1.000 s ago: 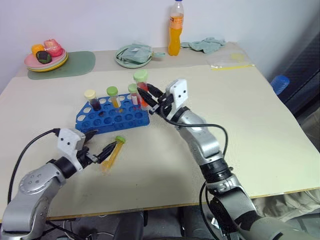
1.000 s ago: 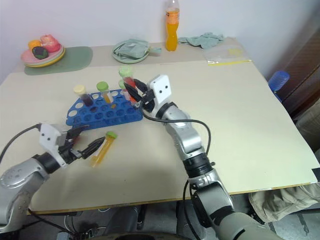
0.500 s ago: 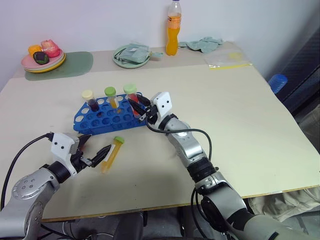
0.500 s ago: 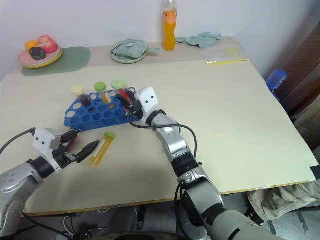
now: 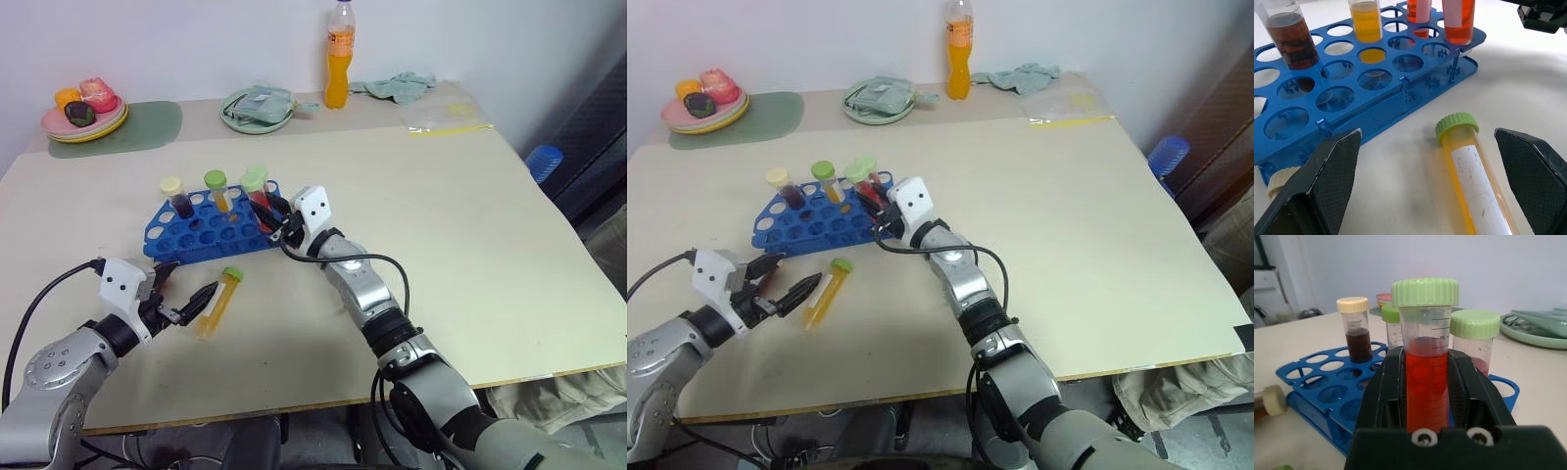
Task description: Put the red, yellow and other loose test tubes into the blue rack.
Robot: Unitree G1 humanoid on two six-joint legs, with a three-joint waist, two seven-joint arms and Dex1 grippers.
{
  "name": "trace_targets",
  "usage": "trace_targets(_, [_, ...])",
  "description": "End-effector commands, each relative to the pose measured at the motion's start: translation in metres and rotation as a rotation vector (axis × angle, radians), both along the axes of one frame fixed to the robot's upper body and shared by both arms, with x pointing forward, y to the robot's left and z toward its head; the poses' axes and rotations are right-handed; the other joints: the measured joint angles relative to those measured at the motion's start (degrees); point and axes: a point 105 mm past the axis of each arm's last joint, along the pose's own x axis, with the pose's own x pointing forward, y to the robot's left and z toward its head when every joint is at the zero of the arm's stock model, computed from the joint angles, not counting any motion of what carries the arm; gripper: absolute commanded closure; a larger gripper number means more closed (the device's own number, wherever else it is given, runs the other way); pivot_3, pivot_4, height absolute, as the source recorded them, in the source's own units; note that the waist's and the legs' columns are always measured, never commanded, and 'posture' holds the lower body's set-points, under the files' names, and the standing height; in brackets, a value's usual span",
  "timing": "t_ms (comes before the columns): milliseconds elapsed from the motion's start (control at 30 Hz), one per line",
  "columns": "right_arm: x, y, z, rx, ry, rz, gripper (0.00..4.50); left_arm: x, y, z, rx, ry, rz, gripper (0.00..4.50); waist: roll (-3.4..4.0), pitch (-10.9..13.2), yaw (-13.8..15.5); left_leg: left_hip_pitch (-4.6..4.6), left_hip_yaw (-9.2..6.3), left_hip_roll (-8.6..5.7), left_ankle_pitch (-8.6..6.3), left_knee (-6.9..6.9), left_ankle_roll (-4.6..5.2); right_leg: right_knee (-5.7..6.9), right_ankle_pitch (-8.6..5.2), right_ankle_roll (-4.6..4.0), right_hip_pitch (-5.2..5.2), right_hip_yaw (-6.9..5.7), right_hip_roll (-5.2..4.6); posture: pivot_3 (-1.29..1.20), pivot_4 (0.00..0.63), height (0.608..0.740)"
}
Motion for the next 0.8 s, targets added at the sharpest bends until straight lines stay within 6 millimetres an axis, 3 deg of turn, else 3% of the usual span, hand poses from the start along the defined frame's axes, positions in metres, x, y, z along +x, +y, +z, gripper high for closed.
trace_targets(33, [-0.011,0.008,0.034,0.093,-0.090,0.057,1.90,0.000,-0.001,0.009,0.011,-0.038,0.001,0.00,0.02,0.0,0.0,0.00,0.00,0.00,0.00,0.00,0.00,0.00,0.00,0.00,0.00,0.00,0.00,0.00,0.150,0.740])
trace_targets(133, [-0.014,0.003,0.050,0.129,-0.146,0.048,0.40,0.001,-0.002,0.015,0.019,-0.047,0.009,0.00,0.02,0.0,0.0,0.00,-0.01,0.00,0.00,0.00,0.00,0.00,0.00,0.00,0.00,0.00,0.00,0.00,0.150,0.740])
trace_targets(333, [-0.024,-0.019,0.075,0.161,-0.203,0.051,0.40,0.005,-0.003,0.043,0.011,-0.080,0.021,0.00,0.01,0.0,0.2,0.00,-0.05,0.01,0.00,0.02,0.00,0.01,0.00,0.00,0.01,-0.01,0.00,0.00,0.150,0.740])
trace_targets(500, [-0.029,-0.043,0.080,0.111,-0.215,0.044,0.40,0.006,-0.002,0.051,0.029,-0.012,0.016,0.00,0.02,0.0,0.1,0.00,-0.05,0.00,0.00,0.01,0.00,0.01,0.00,0.00,0.02,-0.01,-0.01,0.00,0.150,0.740])
trace_targets(667, [-0.032,-0.070,0.069,-0.016,-0.199,0.059,0.40,0.009,-0.008,0.058,0.105,0.110,-0.013,0.00,0.01,0.0,0.2,0.00,-0.04,0.00,0.00,0.03,0.00,0.01,0.00,0.00,0.04,-0.02,0.01,0.00,0.150,0.740])
trace_targets(800, [-0.049,-0.085,0.054,-0.169,-0.179,0.160,0.40,0.008,-0.011,0.038,0.189,0.422,0.024,0.00,0.02,0.0,0.5,0.00,-0.02,-0.03,-0.01,0.06,0.02,-0.01,0.00,0.01,0.09,-0.02,-0.01,0.00,0.150,0.740])
